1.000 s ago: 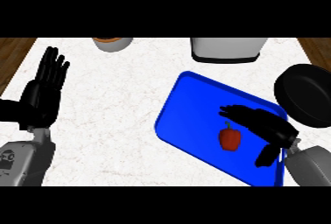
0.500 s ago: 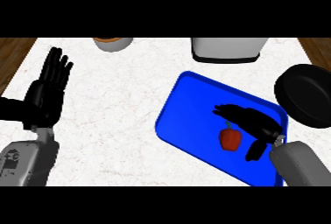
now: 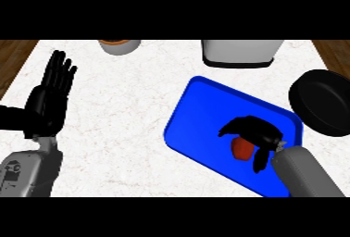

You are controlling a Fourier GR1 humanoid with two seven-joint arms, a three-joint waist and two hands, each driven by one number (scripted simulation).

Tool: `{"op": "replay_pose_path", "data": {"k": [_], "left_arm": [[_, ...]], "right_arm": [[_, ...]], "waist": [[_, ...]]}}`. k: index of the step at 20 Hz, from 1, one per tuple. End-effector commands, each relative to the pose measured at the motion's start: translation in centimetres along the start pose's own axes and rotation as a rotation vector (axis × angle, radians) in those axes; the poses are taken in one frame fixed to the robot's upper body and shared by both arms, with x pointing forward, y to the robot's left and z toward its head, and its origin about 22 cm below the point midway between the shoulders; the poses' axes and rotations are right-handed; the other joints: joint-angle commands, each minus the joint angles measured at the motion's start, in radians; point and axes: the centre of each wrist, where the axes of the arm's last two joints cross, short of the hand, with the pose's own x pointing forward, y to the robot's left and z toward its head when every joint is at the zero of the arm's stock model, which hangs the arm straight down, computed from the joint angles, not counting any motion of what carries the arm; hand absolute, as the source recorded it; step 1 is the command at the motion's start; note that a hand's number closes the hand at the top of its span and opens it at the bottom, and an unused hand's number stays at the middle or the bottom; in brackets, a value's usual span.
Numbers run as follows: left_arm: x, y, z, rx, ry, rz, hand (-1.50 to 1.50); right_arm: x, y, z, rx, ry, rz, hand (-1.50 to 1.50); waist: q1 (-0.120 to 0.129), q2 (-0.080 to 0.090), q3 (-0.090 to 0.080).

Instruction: Pick the bell pepper from the tray and place it in the pot

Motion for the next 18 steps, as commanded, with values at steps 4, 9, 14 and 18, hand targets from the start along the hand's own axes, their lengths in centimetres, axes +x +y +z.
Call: {"op": "replay_pose_path", "data": {"k": [4,9,14,18], "left_arm": [[0.6,-0.2,0.4,-0.008,0.006,0.010,0.00],[-0.8,0.4,0.3,0.009,0.011,-0.010,0.00],[0.8,2.8,-0.7,0.021,-0.002,-0.008,0.00],[0.2,0.1,0.0,-0.017,0.010,0.004,0.00]], "right_arm": [[1.1,2.7,-2.0,-0.020,-0.104,0.045,1.50],[2.8,2.7,-1.7,-0.049,-0.101,0.080,1.50],[3.3,1.9,0.3,-0.209,-0.037,0.158,1.50],[7.4,-2.6,-7.3,-0.352,0.344,0.024,1.50]], "waist": [[0.003,0.008,0.012],[-0.005,0.007,0.011],[-0.012,0.005,0.011],[0.016,0.008,0.009]]}}
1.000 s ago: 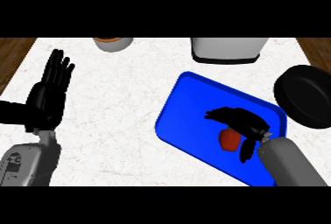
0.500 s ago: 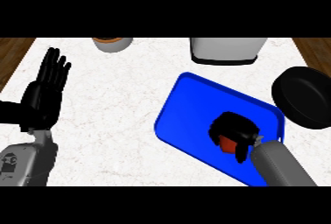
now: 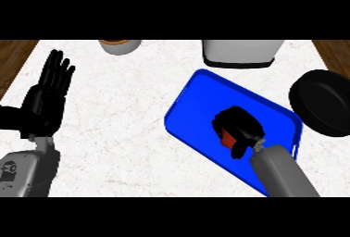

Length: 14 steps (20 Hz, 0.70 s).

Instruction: Pick the bell pepper from the tray and place it in the pot

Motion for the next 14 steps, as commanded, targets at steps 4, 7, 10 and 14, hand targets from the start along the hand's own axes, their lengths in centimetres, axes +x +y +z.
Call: {"op": "replay_pose_path", "data": {"k": [4,7,10,14], "left_arm": [[0.3,-1.3,-0.4,-0.044,-0.020,0.009,0.00],[0.2,-1.8,-0.9,-0.047,-0.012,0.012,0.00],[-0.2,-1.3,-1.2,-0.015,-0.003,-0.009,0.00],[0.4,-0.9,-0.9,-0.024,0.010,-0.005,0.00]], "right_arm": [[3.6,-5.3,-6.0,-0.234,0.517,-0.083,1.50],[5.7,-9.6,-7.8,-0.398,0.642,-0.073,1.50],[7.1,-12.0,-9.0,-0.538,0.792,-0.009,1.50],[9.5,-15.7,-9.8,-0.727,0.920,0.016,1.50]], "waist": [[0.051,0.014,0.010],[0.056,0.011,0.010],[0.038,0.010,0.009],[0.023,0.001,0.011]]}}
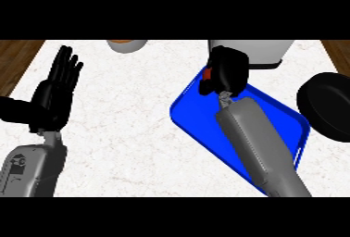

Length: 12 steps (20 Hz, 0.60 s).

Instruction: Pick the bell pepper from the tray and place it in the pot

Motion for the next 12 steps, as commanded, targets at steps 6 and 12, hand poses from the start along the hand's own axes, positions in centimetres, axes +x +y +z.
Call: {"op": "replay_pose_path", "data": {"k": [6,12], "left_arm": [[-1.4,0.7,1.8,0.041,0.010,-0.005,0.00],[-0.4,1.4,2.1,0.054,0.005,-0.026,0.00]], "right_arm": [[0.9,-5.2,-2.2,-0.408,0.269,0.021,1.50],[-4.3,-10.4,-2.8,-0.452,0.350,0.036,1.50]], "waist": [[-0.035,-0.003,0.002],[-0.052,-0.008,0.002]]}}
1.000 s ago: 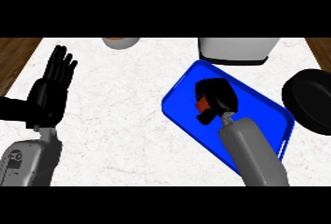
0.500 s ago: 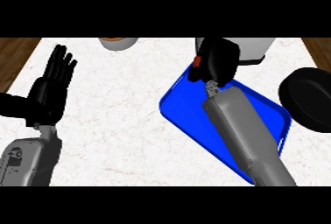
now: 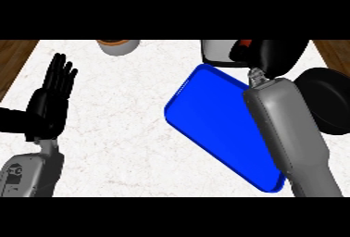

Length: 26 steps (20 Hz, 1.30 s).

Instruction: Pick the bell pepper from the tray and place it in the pot

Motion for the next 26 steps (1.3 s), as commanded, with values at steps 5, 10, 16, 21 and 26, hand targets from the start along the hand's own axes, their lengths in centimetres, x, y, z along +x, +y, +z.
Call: {"op": "replay_pose_path", "data": {"k": [5,10,16,21,26], "left_arm": [[0.6,1.2,-0.2,0.013,-0.009,0.002,0.00],[0.9,-0.7,-1.6,0.012,-0.004,0.008,0.00],[-0.7,1.1,0.0,-0.009,-0.025,0.007,0.00],[-1.0,0.9,-1.0,-0.002,-0.005,0.008,0.00],[-0.2,0.9,0.1,0.000,-0.007,0.008,0.00]], "right_arm": [[-8.8,-1.9,-2.7,0.025,0.128,0.091,1.50],[-16.8,-3.5,-5.7,0.011,0.155,0.086,1.50],[-24.2,-2.1,-7.2,0.021,0.178,0.055,1.50],[-28.3,-1.0,-9.4,0.039,0.157,0.067,1.50],[-29.9,1.1,-10.7,0.063,0.178,0.082,1.50]], "waist": [[-0.009,0.001,0.000],[-0.016,0.003,0.001],[0.002,0.006,0.001],[0.005,0.008,0.001],[0.012,0.007,0.001]]}}
